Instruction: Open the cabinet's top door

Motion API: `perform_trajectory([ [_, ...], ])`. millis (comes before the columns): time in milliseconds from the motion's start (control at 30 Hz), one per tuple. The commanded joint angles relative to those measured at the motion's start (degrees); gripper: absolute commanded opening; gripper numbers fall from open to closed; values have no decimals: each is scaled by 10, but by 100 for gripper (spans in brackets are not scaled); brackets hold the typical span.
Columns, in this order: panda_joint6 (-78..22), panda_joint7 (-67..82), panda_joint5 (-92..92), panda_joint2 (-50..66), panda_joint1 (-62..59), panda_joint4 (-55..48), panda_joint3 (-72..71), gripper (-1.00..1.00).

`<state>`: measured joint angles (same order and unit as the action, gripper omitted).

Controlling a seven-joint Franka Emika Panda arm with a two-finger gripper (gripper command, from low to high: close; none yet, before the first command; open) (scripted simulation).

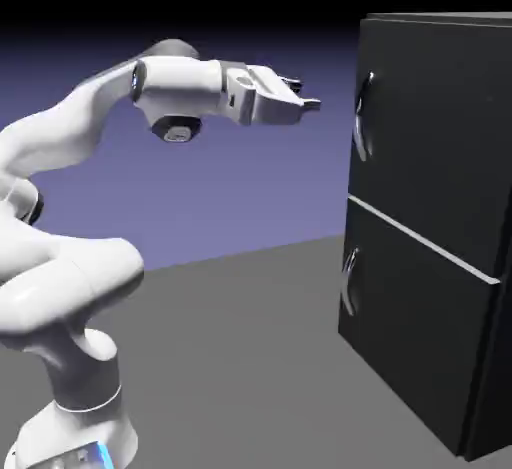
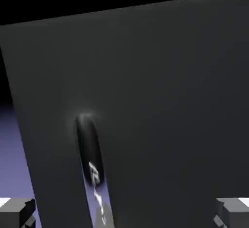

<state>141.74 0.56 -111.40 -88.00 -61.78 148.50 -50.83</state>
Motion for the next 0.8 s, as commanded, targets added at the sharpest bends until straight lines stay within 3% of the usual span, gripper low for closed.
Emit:
perform_trajectory([
  [0,-7,10,-25,-12,-14,-3,-11,0],
  [333,-72,96,-249,-124,-140,-28,-114,0],
  [467,-69,101,-288,-105,-218,-106,-132,0],
  [500,-69,101,-288,-105,-218,-106,-132,-100],
  [767,-235,201,-310,-95,-146,35,-71,-100],
])
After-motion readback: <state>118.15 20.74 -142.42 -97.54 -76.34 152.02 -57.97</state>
